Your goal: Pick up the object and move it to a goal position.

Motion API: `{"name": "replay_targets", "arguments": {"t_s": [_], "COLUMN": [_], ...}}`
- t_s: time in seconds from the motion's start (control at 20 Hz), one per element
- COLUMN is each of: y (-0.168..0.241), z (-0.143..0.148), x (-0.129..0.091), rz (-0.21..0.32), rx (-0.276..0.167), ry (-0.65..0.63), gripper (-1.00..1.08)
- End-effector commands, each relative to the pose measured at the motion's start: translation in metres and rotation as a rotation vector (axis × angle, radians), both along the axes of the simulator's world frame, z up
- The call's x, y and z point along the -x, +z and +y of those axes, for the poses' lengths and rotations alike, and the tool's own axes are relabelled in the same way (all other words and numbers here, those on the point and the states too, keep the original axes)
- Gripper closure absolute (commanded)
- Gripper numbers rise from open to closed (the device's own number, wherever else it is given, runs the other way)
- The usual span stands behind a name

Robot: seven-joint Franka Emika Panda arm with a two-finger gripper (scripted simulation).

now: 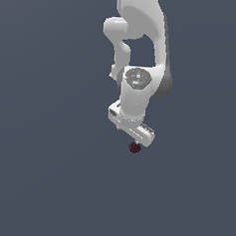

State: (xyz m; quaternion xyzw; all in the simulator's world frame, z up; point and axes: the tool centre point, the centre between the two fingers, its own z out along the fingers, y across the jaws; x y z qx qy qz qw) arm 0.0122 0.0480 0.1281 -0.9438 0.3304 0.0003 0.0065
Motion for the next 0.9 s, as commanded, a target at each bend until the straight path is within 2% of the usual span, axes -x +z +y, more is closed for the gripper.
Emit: {"name": "replay_targets", "arguments": {"t_s": [0.0,0.85], "y": [-0.004,-0.034], "z": [0.004,0.031], "x": [-0.001,-0.003], "rz": [0.002,0.009], "rx": [0.000,0.005], "ry": [-0.064,-0.488], "gripper": [-0.92,-0.92]}}
